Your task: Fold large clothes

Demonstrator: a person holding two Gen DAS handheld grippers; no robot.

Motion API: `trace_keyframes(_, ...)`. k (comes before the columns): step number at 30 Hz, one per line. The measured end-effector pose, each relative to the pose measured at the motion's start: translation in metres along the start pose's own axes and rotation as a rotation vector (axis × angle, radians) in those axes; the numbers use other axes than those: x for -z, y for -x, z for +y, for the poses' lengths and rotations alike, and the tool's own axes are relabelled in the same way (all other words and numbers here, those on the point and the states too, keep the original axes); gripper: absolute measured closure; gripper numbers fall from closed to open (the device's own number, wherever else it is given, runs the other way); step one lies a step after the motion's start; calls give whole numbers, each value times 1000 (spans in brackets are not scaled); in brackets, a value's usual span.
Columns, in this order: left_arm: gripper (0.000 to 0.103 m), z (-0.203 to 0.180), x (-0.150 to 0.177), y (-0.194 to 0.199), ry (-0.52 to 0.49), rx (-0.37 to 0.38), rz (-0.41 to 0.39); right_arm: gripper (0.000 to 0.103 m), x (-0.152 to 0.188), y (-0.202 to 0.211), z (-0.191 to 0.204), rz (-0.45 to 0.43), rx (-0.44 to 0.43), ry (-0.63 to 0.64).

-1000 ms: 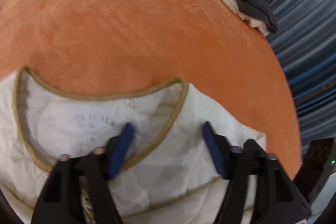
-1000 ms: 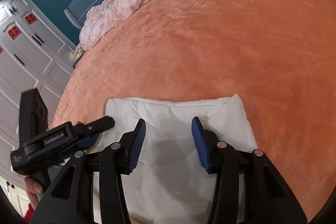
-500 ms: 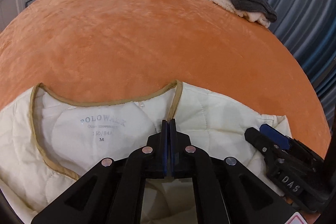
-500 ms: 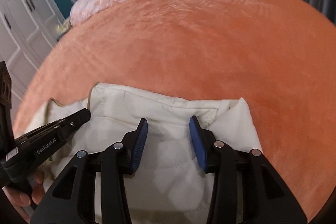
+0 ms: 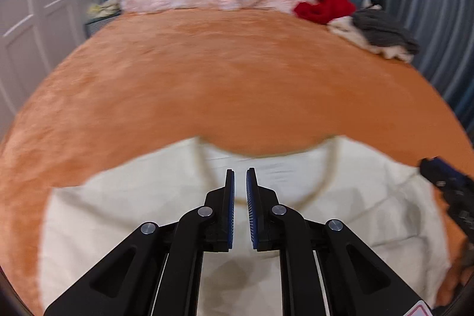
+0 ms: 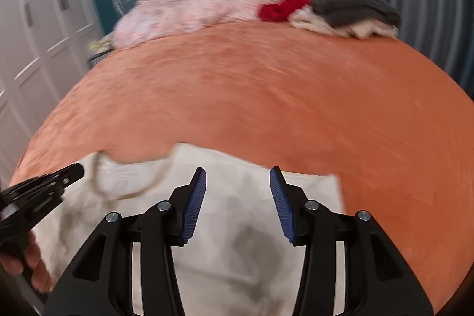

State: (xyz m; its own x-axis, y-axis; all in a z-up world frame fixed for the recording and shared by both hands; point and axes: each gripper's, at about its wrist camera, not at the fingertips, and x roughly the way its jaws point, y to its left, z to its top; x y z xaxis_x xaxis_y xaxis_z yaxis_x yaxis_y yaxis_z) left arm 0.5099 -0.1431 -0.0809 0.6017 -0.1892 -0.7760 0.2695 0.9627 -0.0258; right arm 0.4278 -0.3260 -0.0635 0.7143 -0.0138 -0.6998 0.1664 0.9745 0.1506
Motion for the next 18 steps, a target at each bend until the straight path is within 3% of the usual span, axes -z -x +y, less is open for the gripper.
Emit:
trace_keyframes(3, 92, 19, 8, -14, 12, -46, 56, 64, 6, -21, 34, 45, -38, 65)
trace_keyframes(7, 92, 22, 24, -36, 3, -47, 93, 73, 32, -61, 63, 148, -60, 125)
trace_keyframes(13, 92, 20, 32, -55, -8, -68, 66, 76, 41, -86, 45, 185, -115, 63)
trace_keyframes(18, 93, 34, 35, -58, 65, -43, 42, 90, 45, -87, 40, 148, -77, 37)
